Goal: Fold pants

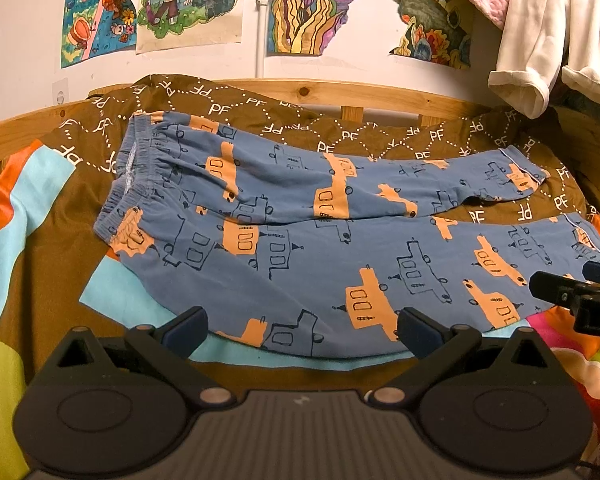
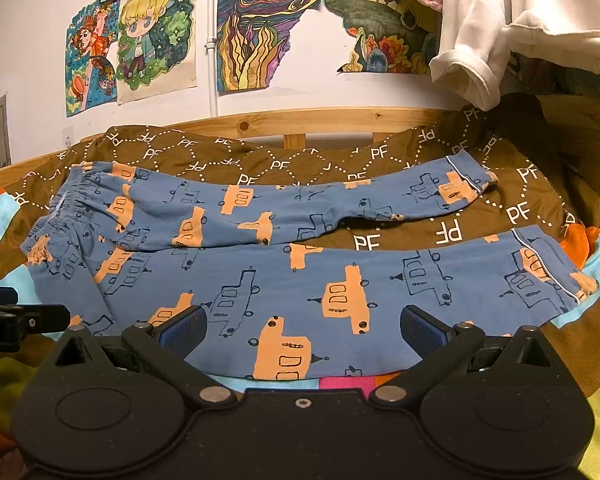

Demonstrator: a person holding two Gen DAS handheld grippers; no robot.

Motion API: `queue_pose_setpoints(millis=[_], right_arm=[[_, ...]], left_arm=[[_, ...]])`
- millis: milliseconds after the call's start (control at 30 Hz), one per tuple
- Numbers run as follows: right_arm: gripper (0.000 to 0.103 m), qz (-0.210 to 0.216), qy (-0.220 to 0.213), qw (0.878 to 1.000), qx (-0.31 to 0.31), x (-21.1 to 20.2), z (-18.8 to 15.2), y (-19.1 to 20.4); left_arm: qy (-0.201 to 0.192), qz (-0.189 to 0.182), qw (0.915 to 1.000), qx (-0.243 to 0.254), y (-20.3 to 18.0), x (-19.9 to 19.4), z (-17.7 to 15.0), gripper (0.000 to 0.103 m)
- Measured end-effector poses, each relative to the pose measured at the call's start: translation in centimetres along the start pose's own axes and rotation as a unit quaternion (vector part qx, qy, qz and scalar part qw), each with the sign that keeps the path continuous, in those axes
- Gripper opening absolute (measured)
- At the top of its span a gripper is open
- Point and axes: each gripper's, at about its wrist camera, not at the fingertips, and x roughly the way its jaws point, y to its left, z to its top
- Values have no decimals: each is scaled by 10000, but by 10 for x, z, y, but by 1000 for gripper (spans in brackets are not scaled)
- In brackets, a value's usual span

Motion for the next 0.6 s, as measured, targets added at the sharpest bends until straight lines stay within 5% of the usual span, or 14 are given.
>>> queue_pose_setpoints(millis=[267, 433, 600], right_arm=[[102, -10, 4, 10000, -41, 4, 11, -1], [102, 286, -156, 9993, -182, 14, 54, -19], [102, 1035, 332, 9913, -743, 63, 108, -41]], left_arm=[[290, 12, 9996, 8, 9, 13, 15, 103], [81, 195, 9956, 909, 26, 17, 82, 103], [287, 475, 9873, 1486, 44, 43, 168, 103]])
